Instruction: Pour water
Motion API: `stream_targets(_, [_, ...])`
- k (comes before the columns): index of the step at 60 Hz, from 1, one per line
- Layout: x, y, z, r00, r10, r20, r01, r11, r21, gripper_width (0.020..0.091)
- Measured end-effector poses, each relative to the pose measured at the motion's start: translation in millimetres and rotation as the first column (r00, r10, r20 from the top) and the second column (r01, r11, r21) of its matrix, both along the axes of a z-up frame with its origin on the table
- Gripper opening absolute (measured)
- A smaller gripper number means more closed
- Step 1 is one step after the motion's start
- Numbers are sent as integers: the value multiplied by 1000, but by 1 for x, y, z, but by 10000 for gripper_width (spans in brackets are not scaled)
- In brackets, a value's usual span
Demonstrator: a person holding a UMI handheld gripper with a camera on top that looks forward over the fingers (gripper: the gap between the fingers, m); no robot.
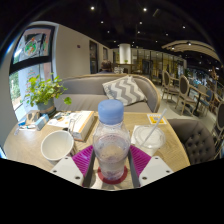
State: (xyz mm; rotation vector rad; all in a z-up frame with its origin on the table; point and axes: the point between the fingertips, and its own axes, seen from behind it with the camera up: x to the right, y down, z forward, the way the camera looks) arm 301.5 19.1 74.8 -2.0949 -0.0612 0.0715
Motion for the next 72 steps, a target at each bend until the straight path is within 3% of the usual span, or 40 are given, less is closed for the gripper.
stream_targets(5, [1, -8, 2, 1000, -9, -4, 9, 999, -34, 823])
stream_targets(7, [2, -13, 5, 1000, -17, 2, 17, 999, -41, 867])
stream_targets(22, [13, -87, 41, 990, -113, 88, 123, 986, -114, 854])
stream_targets(34, [-25, -185, 83, 981, -176, 84, 189, 965, -183, 855])
stream_targets(50, [-82, -272, 117, 985, -156, 71, 168, 962, -215, 853])
stream_targets(72, [-102, -286, 130, 987, -153, 53, 160, 968, -196, 853])
